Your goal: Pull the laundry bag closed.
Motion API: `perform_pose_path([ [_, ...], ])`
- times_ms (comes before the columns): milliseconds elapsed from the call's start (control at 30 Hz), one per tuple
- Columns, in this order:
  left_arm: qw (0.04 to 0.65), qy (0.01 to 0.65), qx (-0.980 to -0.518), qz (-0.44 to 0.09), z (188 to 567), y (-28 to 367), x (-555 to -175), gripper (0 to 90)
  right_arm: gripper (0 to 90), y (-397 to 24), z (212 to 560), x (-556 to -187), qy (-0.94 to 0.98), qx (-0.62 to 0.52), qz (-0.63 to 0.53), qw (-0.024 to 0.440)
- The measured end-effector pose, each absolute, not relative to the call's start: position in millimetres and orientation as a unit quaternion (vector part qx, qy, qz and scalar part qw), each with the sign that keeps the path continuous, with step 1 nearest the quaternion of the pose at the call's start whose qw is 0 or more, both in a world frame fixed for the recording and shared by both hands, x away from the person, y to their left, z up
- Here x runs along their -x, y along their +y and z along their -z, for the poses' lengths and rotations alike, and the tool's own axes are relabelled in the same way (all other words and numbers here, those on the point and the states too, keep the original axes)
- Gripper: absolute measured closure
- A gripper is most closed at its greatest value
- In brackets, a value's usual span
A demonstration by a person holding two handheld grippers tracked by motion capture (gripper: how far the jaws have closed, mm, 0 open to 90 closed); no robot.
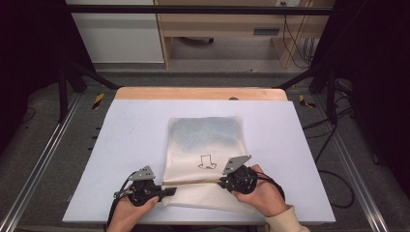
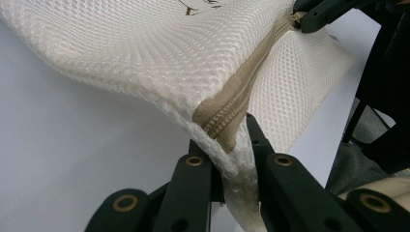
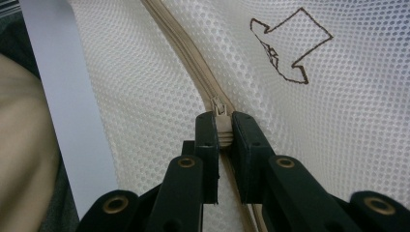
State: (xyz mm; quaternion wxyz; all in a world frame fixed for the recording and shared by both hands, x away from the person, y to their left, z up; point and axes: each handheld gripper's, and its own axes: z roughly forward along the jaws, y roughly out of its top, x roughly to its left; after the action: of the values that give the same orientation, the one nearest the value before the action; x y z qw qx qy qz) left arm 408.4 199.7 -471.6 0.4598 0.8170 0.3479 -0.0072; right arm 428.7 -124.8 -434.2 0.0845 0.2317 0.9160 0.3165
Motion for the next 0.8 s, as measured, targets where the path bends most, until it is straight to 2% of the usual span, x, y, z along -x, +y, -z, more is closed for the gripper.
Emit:
perform_pose_path([
  [800,0.459,0.347,-0.818,0.012,473,198,-408,83.9,81.7,-151,435,-424,0.903,-0.263,-0.326,0.099],
])
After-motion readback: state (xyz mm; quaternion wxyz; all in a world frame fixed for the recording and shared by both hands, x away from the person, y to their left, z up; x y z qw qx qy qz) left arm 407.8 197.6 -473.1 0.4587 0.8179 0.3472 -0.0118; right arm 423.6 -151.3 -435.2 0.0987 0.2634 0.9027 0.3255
